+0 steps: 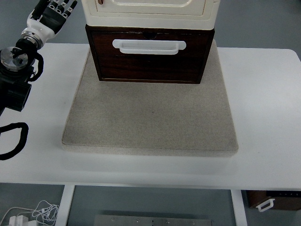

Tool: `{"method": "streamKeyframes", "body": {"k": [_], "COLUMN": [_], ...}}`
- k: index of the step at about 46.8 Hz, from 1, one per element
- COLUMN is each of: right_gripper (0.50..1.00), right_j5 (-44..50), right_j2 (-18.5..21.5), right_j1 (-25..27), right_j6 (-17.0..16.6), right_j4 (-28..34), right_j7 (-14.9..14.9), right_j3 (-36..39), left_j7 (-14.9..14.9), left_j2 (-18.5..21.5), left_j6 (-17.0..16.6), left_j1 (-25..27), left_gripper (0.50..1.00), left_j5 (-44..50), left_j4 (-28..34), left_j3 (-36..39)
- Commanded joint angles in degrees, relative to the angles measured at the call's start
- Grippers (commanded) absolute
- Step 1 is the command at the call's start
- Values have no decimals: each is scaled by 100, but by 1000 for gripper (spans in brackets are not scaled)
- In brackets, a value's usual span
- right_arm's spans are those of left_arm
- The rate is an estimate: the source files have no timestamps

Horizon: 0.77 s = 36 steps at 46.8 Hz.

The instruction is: Close the drawer under the combination cabinet

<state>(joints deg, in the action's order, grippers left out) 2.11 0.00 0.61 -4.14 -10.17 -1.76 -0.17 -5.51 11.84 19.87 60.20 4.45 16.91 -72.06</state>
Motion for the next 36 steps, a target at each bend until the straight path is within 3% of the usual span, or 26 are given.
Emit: {"method": "streamKeyframes", "body": {"k": [1, 7, 15, 36], "right_gripper": [952, 952, 952, 952], "right_j5": [0, 0, 9, 9], "right_j2": [0, 0, 0, 0], "right_j1": [0, 0, 9, 9], "right_j6": [0, 0, 0, -44], "right_j4": [6, -2, -2, -2], "right_j7": [1, 1, 1, 9], "right_j3": [0, 9, -9, 0], "left_j7": [120, 217, 384, 393], "left_j2": [-85, -226, -270, -270], "left_j6": [-18, -79, -413, -422], "left_j1": [-17, -43, -43, -78], "left_gripper": [999, 999, 999, 999], "left_j5": [4, 4, 4, 4], "left_j4": [-82, -170, -161, -109], "left_j3": [-1, -1, -9, -9]}}
